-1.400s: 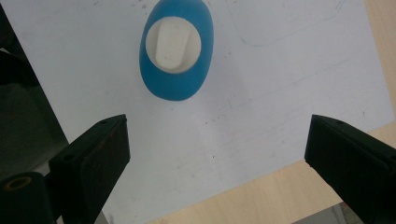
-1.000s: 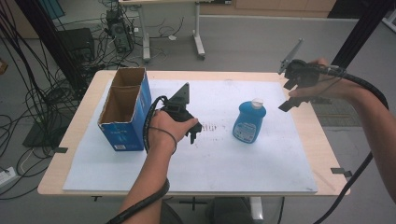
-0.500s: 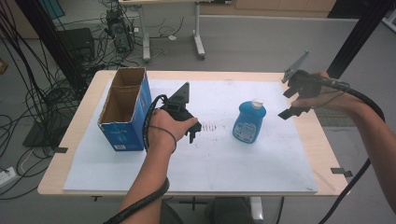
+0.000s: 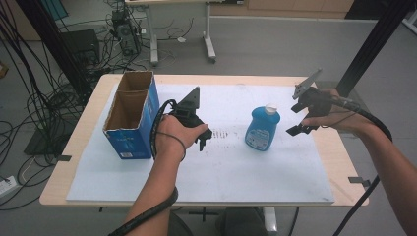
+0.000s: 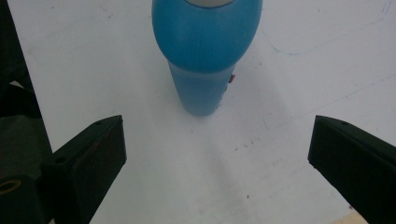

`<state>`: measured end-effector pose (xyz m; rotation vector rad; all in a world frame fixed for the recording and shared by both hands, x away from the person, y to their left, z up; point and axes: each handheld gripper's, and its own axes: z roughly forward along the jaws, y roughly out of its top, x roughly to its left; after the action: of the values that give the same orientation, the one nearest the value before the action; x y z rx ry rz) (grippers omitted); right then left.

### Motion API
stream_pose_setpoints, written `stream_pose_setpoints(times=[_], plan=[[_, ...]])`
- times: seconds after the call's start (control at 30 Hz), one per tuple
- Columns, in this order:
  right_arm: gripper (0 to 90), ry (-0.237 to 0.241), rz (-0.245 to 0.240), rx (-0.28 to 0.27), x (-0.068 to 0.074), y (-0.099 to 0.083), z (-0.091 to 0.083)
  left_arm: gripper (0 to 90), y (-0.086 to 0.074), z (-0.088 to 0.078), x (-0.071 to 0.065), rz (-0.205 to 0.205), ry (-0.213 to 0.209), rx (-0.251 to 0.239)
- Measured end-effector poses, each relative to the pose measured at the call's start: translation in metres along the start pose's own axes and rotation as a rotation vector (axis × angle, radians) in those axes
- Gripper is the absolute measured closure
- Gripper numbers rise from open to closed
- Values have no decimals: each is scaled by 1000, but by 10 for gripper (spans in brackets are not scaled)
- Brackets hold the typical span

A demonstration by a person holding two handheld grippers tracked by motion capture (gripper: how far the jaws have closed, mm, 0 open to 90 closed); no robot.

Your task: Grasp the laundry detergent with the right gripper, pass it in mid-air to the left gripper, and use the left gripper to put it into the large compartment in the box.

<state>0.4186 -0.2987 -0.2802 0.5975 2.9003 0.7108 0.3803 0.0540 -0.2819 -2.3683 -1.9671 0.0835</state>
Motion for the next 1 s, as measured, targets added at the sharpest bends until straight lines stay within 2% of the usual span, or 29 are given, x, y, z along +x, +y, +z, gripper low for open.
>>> stream_pose_setpoints(times=[0.3, 0.4, 0.87, 1.0], plan=[[40, 0, 37, -81, 3, -17, 23, 54, -2, 2, 2, -3, -1, -1], [42, 0, 36, -99, 5, -21, 31, 54, -2, 2, 2, -5, 3, -3], [39, -14, 47, -186, 14, -31, 54, 54, -1, 4, -1, 5, 6, -3], [37, -20, 59, -227, 16, -35, 65, 54, 0, 5, 0, 7, 12, 3]])
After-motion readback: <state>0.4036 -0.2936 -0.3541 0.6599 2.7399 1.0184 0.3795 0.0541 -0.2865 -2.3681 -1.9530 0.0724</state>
